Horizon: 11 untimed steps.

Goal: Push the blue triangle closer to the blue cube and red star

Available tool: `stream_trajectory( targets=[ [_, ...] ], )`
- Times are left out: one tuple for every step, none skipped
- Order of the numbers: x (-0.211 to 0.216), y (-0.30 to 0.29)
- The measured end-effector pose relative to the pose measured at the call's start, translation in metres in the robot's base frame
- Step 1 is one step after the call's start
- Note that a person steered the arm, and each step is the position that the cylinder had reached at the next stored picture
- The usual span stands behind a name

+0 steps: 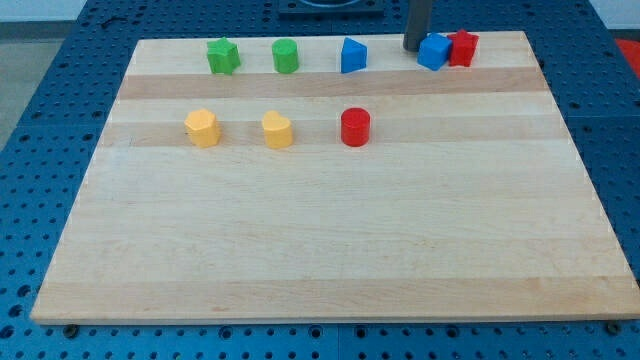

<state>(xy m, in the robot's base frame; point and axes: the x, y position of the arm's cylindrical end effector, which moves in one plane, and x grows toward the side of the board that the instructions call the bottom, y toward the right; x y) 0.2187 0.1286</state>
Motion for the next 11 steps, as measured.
stream_trajectory(
  targets=[
    [0.000, 0.003],
    [-0.001, 0.003],
    [-0.026, -0.022],
    [-0.026, -0.069],
    [-0.021, -0.121],
    [-0.003, -0.139],
    [0.040, -0.139],
    [0.044, -0.121],
    [0.033, -0.115],
    [0.023, -0.118],
    [0.023, -0.116]
  ],
)
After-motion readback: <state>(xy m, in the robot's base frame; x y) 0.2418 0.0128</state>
